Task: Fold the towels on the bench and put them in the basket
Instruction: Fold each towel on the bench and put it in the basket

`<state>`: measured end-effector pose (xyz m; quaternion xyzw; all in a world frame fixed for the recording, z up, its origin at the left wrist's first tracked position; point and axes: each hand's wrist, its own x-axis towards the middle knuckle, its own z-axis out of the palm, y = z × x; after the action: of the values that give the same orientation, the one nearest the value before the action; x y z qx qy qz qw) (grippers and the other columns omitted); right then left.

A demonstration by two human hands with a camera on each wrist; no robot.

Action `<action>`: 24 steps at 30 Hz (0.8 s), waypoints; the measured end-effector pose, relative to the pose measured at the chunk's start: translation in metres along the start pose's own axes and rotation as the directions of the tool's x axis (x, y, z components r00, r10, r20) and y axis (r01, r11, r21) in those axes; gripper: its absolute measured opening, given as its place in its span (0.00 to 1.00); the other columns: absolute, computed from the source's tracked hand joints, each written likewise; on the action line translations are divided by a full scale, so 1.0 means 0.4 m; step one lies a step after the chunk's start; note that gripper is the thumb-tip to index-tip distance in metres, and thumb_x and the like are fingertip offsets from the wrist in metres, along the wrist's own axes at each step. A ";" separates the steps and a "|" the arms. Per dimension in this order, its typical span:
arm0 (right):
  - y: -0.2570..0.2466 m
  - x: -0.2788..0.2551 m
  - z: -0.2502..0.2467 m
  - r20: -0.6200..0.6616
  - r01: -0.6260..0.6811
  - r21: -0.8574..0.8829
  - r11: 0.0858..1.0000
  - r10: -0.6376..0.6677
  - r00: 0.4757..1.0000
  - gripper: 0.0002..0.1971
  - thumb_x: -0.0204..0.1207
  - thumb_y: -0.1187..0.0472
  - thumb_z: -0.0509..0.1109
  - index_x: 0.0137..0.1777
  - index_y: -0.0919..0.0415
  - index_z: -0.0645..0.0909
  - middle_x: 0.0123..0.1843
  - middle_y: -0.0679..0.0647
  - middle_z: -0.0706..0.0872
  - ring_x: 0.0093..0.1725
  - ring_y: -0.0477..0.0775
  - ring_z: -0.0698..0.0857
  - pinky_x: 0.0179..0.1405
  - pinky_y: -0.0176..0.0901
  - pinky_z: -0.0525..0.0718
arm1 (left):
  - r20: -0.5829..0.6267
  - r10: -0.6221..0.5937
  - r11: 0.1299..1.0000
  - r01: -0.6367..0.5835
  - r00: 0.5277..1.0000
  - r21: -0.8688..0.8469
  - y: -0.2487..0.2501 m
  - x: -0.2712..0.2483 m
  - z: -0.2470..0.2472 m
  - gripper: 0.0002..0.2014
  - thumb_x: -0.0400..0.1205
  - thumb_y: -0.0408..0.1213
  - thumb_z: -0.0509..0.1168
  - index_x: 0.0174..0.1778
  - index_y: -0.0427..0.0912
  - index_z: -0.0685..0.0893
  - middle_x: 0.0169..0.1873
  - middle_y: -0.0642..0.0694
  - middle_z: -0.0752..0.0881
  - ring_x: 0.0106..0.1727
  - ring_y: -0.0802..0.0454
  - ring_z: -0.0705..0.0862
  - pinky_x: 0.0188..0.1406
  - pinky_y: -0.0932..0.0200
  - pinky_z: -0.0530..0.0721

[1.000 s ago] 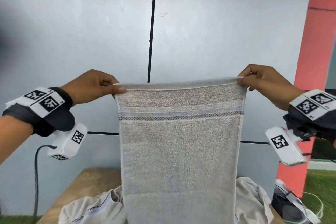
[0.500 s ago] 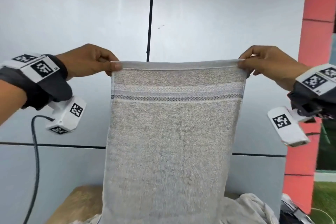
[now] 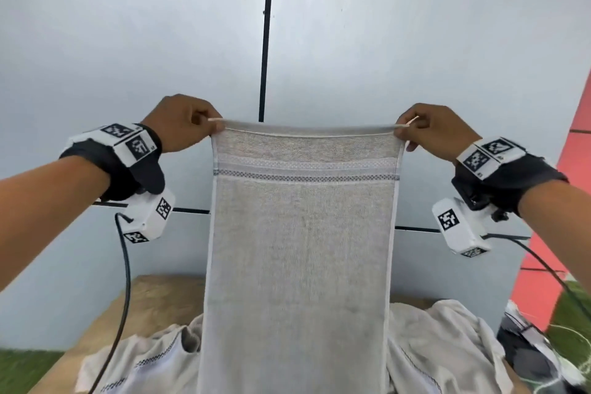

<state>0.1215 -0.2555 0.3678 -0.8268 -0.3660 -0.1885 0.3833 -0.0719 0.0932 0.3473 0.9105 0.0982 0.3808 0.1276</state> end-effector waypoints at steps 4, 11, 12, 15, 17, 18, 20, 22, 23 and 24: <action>0.039 0.002 0.051 -0.016 0.002 0.035 0.999 -0.002 1.000 0.08 0.74 0.65 0.70 0.38 0.52 0.78 0.31 0.53 0.86 0.27 0.46 0.85 0.41 0.42 0.79 | -0.062 -0.024 0.997 0.019 0.998 -0.075 -0.029 -0.019 0.065 0.06 0.79 0.42 0.68 0.43 0.45 0.87 0.34 0.45 0.86 0.37 0.50 0.81 0.35 0.67 0.73; 0.169 -0.201 0.218 0.207 -0.067 0.032 0.997 0.059 0.976 0.05 0.70 0.69 0.71 0.38 0.59 0.81 0.34 0.52 0.85 0.34 0.48 0.83 0.39 0.39 0.78 | 0.174 -0.005 0.983 0.037 0.985 -0.180 -0.140 -0.242 0.236 0.05 0.77 0.39 0.72 0.38 0.53 0.84 0.34 0.49 0.87 0.37 0.57 0.85 0.43 0.66 0.82; 0.190 -0.244 0.242 0.259 -0.071 0.008 0.997 0.066 0.964 0.06 0.69 0.70 0.71 0.37 0.59 0.81 0.35 0.52 0.85 0.34 0.45 0.82 0.38 0.35 0.77 | 0.231 0.016 0.987 0.021 0.973 -0.158 -0.161 -0.291 0.262 0.07 0.76 0.38 0.73 0.37 0.56 0.83 0.34 0.54 0.88 0.40 0.59 0.85 0.43 0.73 0.79; 0.258 -0.387 0.320 0.427 -0.090 -0.067 0.994 0.110 0.897 0.09 0.67 0.71 0.74 0.33 0.55 0.82 0.36 0.50 0.87 0.34 0.40 0.81 0.37 0.28 0.75 | 0.404 0.016 0.994 0.029 0.915 -0.106 -0.202 -0.456 0.340 0.05 0.73 0.47 0.73 0.34 0.63 0.83 0.35 0.62 0.87 0.40 0.66 0.84 0.43 0.75 0.77; 0.308 -0.481 0.373 0.518 -0.063 -0.134 0.989 0.124 0.846 0.14 0.65 0.67 0.75 0.30 0.44 0.80 0.36 0.45 0.87 0.37 0.44 0.83 0.41 0.36 0.78 | 0.465 0.032 0.994 0.020 0.885 -0.106 -0.224 -0.570 0.392 0.08 0.69 0.58 0.67 0.34 0.61 0.86 0.34 0.63 0.88 0.38 0.67 0.84 0.42 0.70 0.78; 0.329 -0.523 0.397 0.569 -0.040 -0.184 0.982 0.140 0.810 0.15 0.64 0.64 0.75 0.29 0.39 0.78 0.35 0.44 0.87 0.38 0.45 0.84 0.41 0.38 0.78 | 0.498 0.058 0.991 0.012 0.865 -0.136 -0.234 -0.624 0.419 0.12 0.68 0.60 0.64 0.35 0.58 0.88 0.35 0.63 0.88 0.39 0.66 0.84 0.42 0.68 0.78; 0.364 -0.597 0.445 0.659 0.014 -0.289 0.957 0.188 0.728 0.17 0.66 0.60 0.75 0.30 0.35 0.75 0.35 0.40 0.85 0.40 0.45 0.84 0.44 0.35 0.77 | 0.555 0.082 0.992 -0.013 0.828 -0.127 -0.247 -0.713 0.472 0.16 0.69 0.61 0.63 0.37 0.56 0.89 0.36 0.66 0.86 0.39 0.65 0.84 0.42 0.63 0.80; 0.386 -0.657 0.493 0.721 0.077 -0.346 0.935 0.212 0.660 0.13 0.68 0.55 0.74 0.33 0.34 0.76 0.36 0.38 0.81 0.44 0.44 0.82 0.49 0.35 0.74 | 0.602 0.103 0.994 -0.065 0.792 -0.084 -0.259 -0.781 0.521 0.13 0.71 0.59 0.65 0.39 0.58 0.89 0.34 0.69 0.83 0.40 0.65 0.84 0.46 0.59 0.81; 0.389 -0.676 0.508 0.722 0.108 -0.364 0.925 0.206 0.661 0.09 0.70 0.53 0.73 0.36 0.34 0.78 0.38 0.38 0.79 0.46 0.44 0.81 0.53 0.38 0.71 | 0.616 0.109 0.994 -0.103 0.780 -0.046 -0.256 -0.795 0.534 0.09 0.72 0.57 0.67 0.40 0.59 0.89 0.35 0.69 0.82 0.43 0.64 0.83 0.50 0.57 0.79; 0.394 -0.694 0.523 0.719 0.138 -0.393 0.909 0.209 0.663 0.06 0.71 0.51 0.72 0.40 0.35 0.80 0.41 0.37 0.78 0.48 0.42 0.78 0.53 0.40 0.67 | 0.631 0.104 0.992 -0.127 0.769 -0.008 -0.255 -0.808 0.551 0.06 0.74 0.54 0.68 0.42 0.61 0.89 0.36 0.69 0.81 0.46 0.63 0.83 0.53 0.57 0.73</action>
<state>0.0628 -0.2911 -0.0076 -0.8992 -0.4252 0.1016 0.0183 -0.1452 0.0662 -0.0491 0.9917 0.0004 0.0598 0.1134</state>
